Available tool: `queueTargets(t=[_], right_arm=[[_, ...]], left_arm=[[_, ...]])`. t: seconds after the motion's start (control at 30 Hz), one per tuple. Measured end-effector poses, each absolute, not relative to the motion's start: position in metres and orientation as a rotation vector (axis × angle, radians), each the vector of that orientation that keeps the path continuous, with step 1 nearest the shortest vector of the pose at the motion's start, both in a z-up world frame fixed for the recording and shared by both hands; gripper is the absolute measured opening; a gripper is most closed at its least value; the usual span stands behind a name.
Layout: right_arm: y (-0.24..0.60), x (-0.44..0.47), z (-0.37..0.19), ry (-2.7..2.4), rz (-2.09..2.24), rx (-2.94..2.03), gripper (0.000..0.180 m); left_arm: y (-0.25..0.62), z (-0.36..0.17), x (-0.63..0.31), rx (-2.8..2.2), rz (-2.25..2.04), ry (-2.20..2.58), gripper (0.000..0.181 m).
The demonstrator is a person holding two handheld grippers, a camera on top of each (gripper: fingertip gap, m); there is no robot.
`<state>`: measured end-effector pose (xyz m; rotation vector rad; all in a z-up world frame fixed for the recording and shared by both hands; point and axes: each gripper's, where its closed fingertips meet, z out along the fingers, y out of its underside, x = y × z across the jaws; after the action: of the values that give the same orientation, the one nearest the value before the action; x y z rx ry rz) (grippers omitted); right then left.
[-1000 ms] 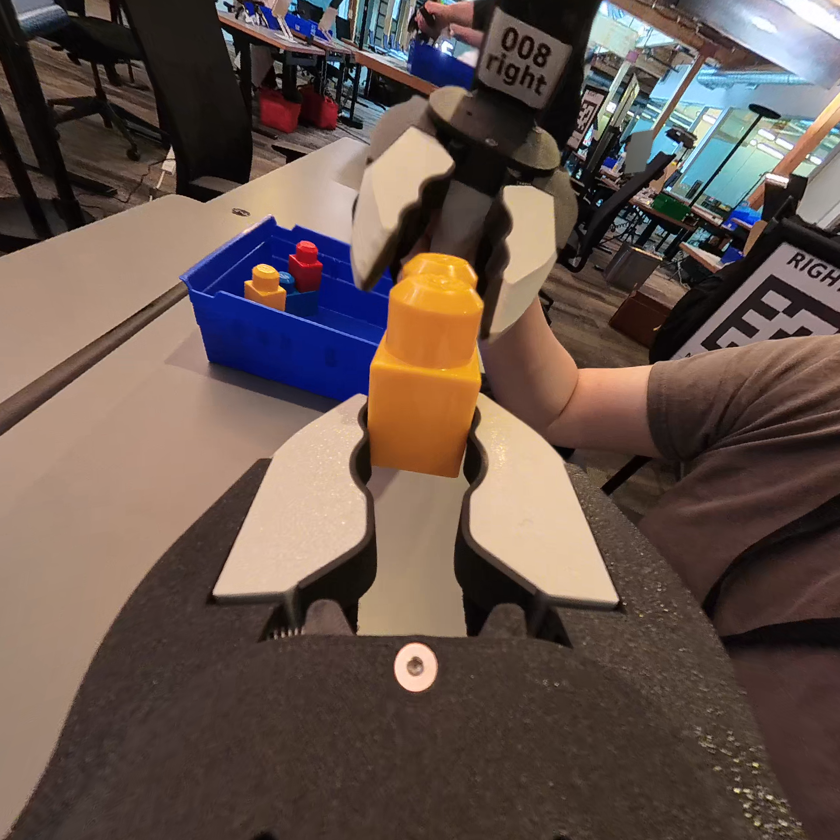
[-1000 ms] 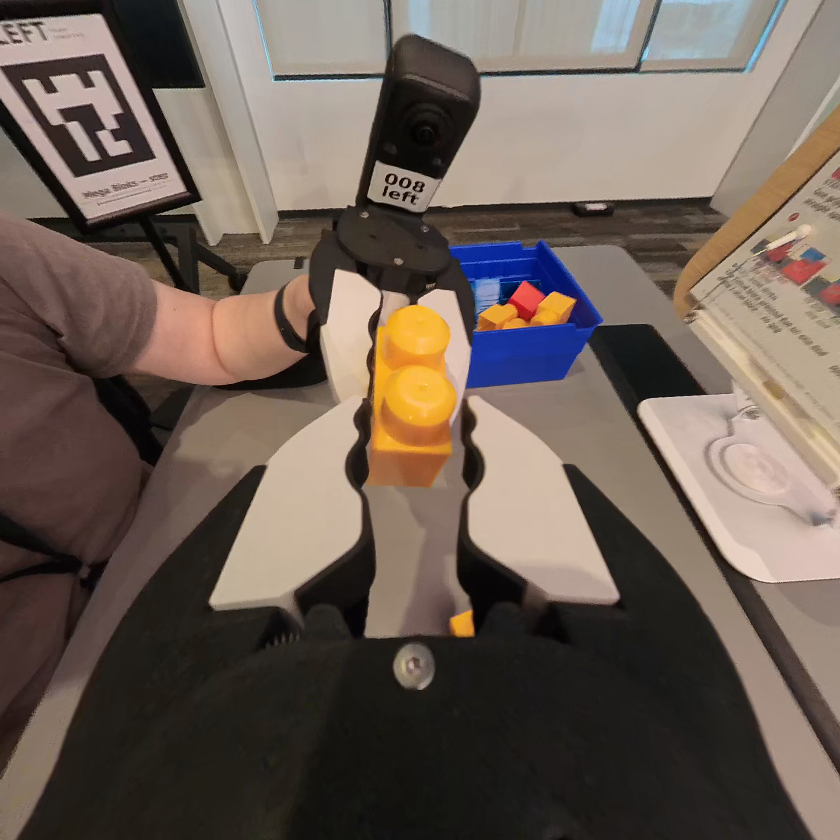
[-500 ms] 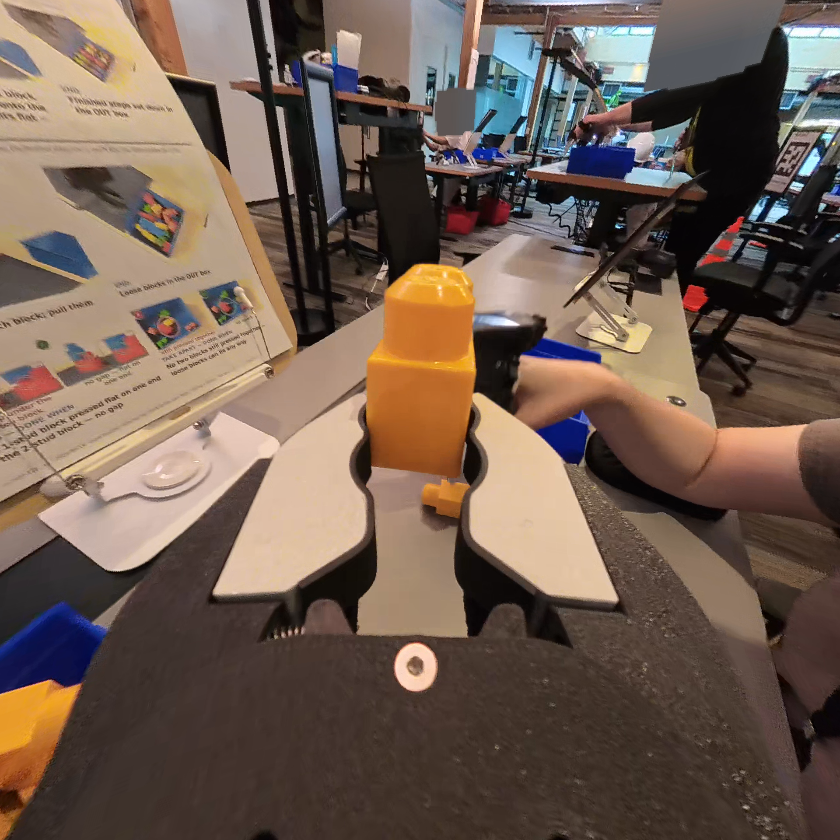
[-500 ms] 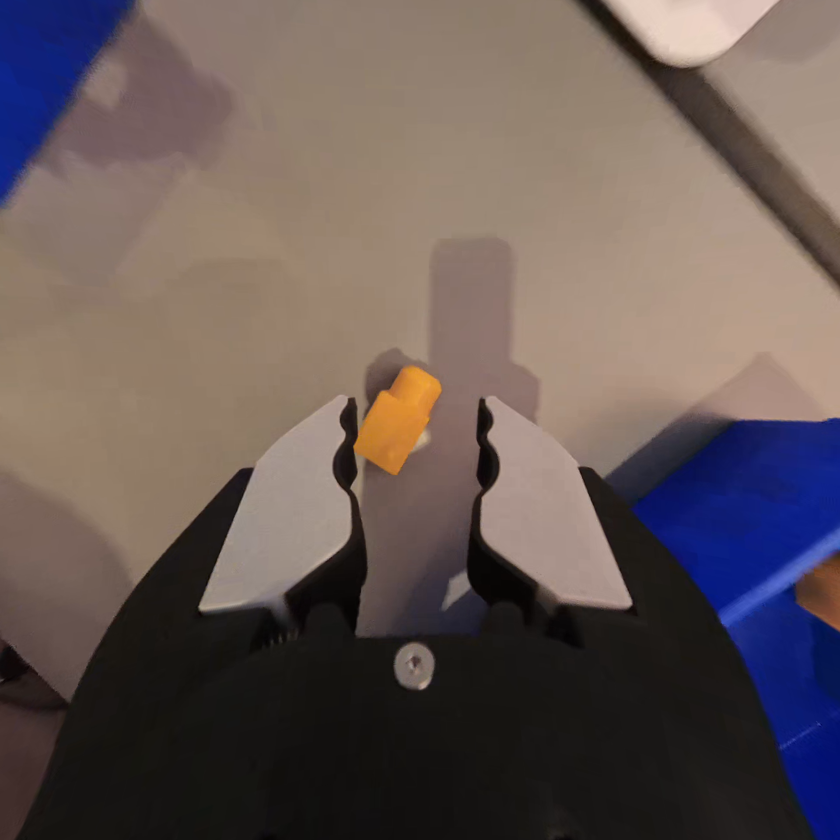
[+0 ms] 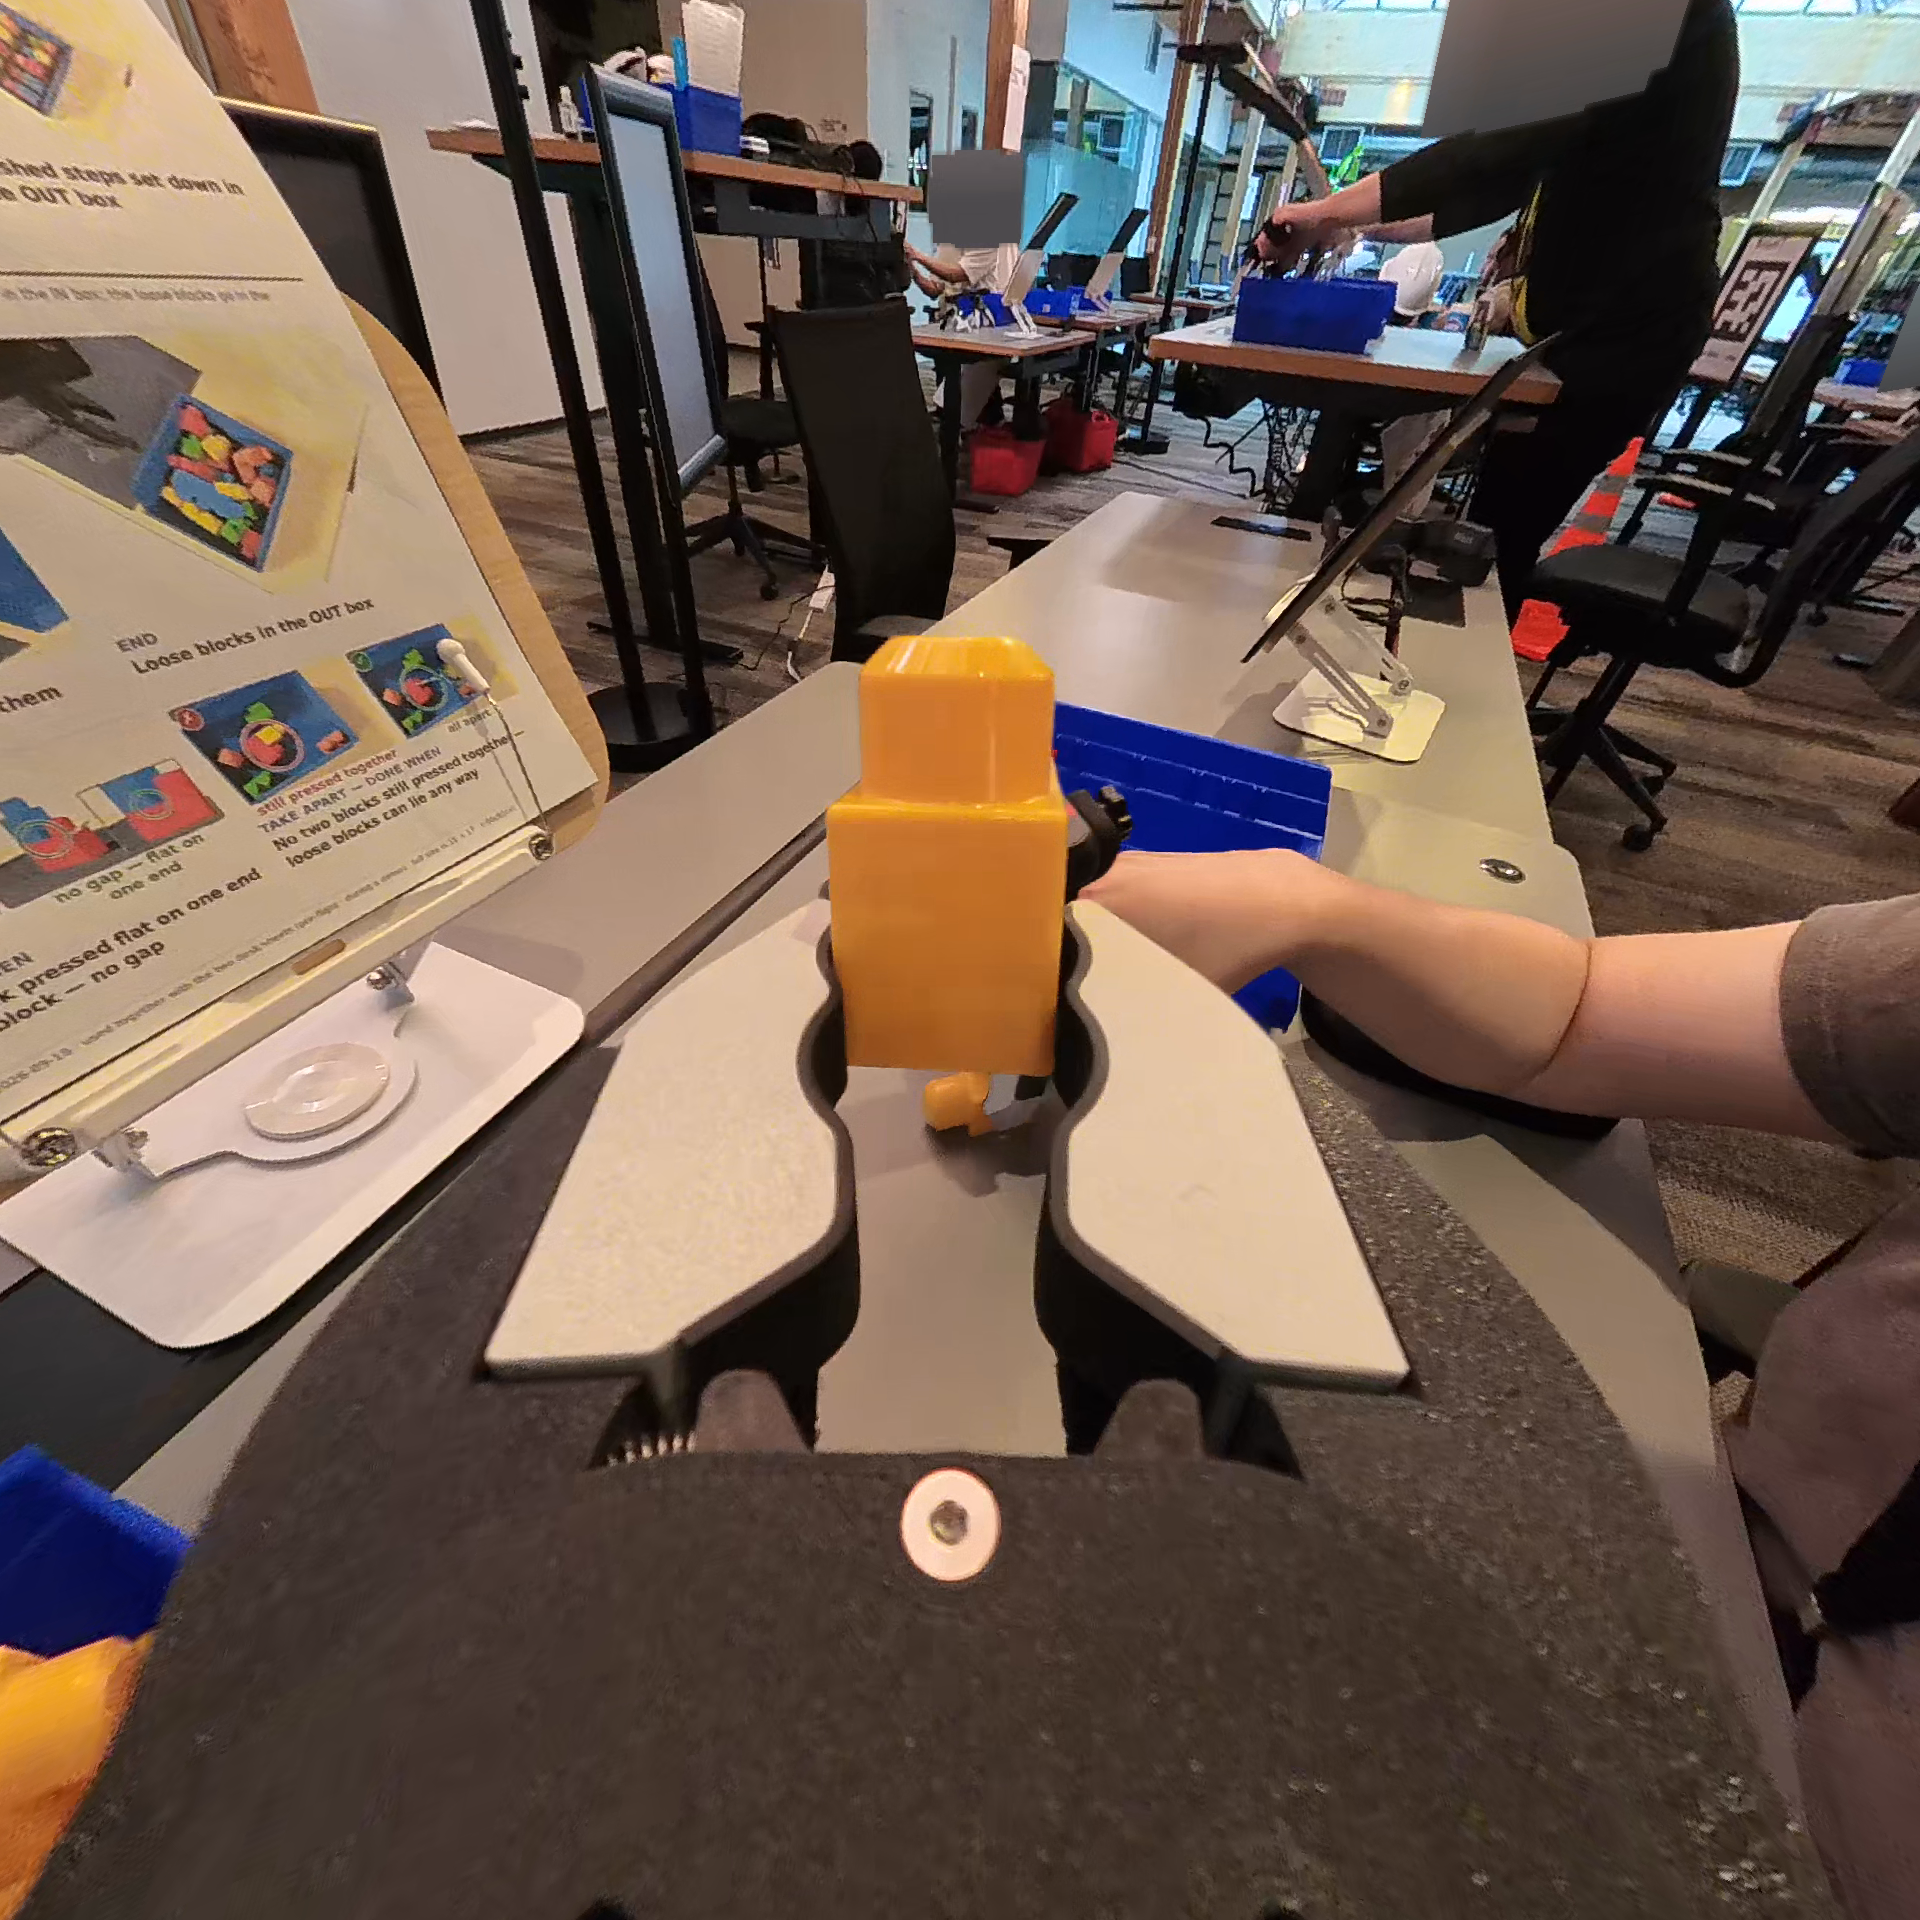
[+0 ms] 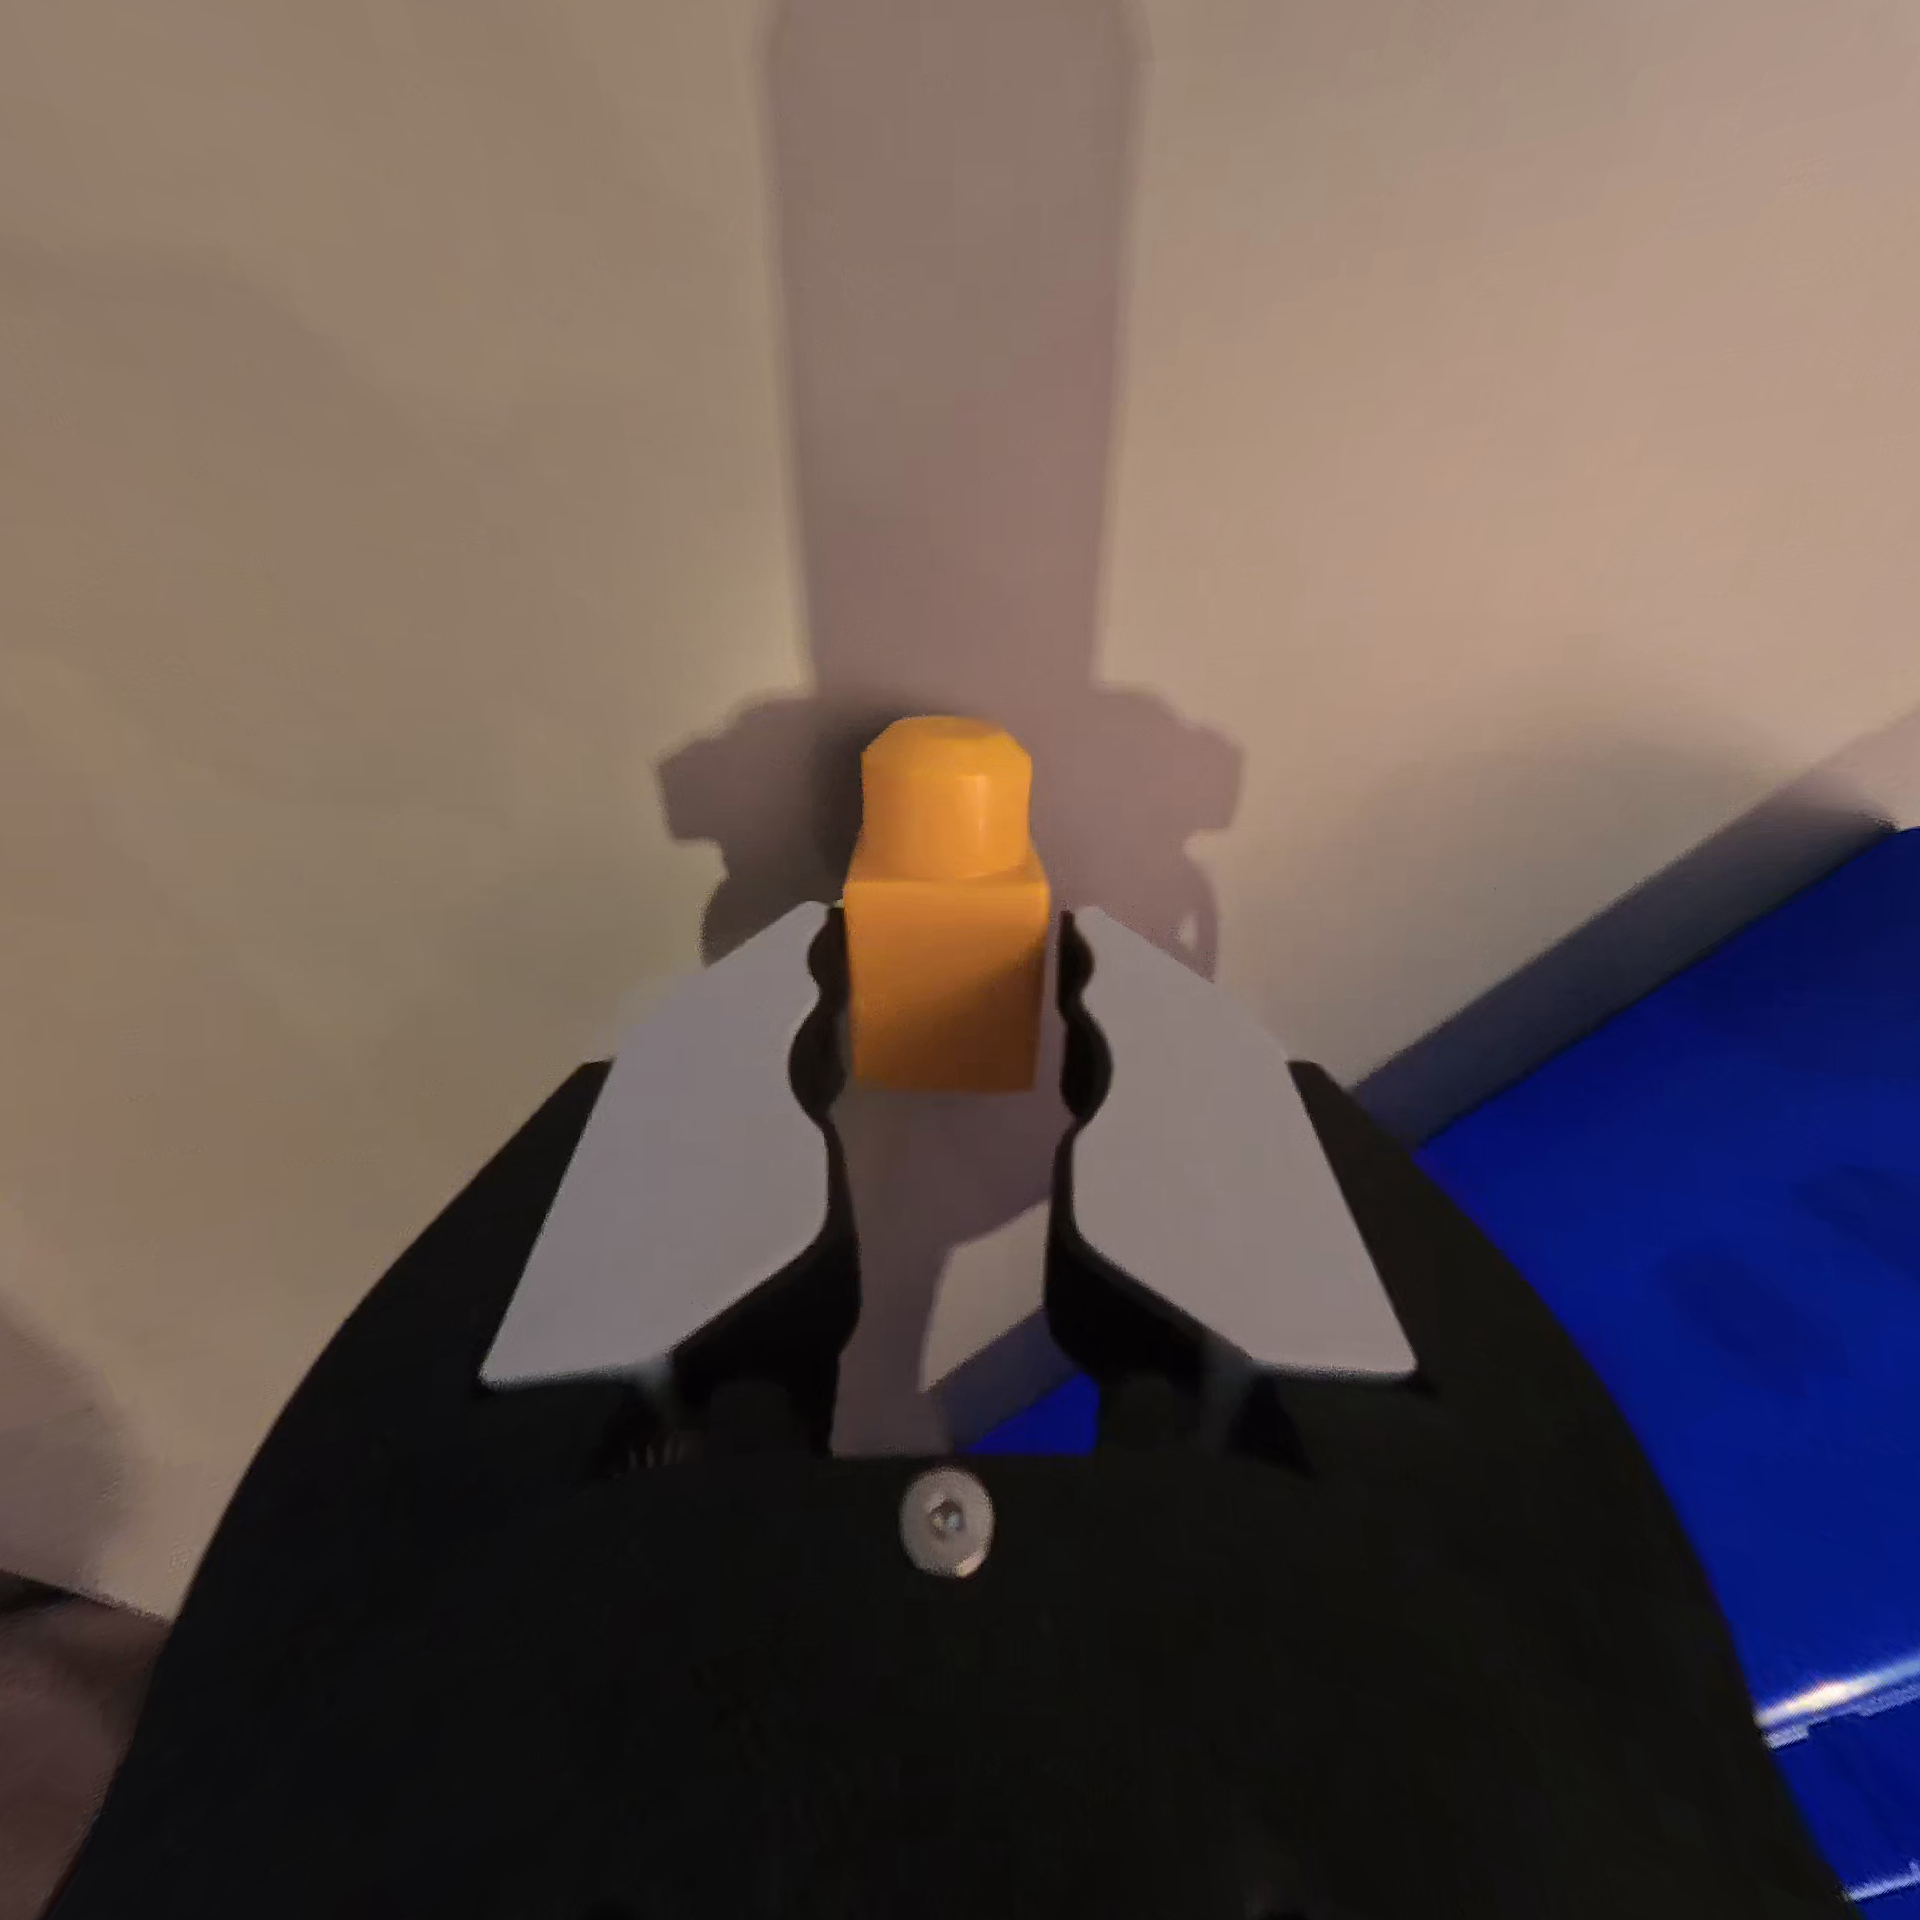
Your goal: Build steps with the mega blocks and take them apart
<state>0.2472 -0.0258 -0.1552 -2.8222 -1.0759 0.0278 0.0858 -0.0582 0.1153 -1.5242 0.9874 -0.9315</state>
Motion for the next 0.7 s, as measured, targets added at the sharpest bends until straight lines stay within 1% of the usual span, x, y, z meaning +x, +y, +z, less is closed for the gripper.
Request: queueTargets(t=[0.03,0.4,0.5,0.6,0.7], right_arm=[[-0.026,0.248,-0.156,-1.071,0.031,-2.831,0.037],[-0.03,0.254,-0.156,-1.118,0.043,-2.864,0.037],[-0.03,0.25,-0.148,-1.119,0.092,-2.839,0.037],[-0.025,0.242,-0.118,-1.093,0.238,-2.718,0.037],[-0.017,0.229,-0.058,-0.996,0.498,-2.469,0.037]], left_arm=[[-0.059,0.115,0.087,-1.524,-0.942,0.988,0.037],[-0.063,0.116,0.093,-1.518,-1.119,0.959,0.037],[-0.063,0.116,0.095,-1.512,-1.177,0.944,0.037],[-0.06,0.112,0.099,-1.511,-1.197,0.937,0.037],[-0.059,0.107,0.11,-1.486,-1.249,0.935,0.036]])
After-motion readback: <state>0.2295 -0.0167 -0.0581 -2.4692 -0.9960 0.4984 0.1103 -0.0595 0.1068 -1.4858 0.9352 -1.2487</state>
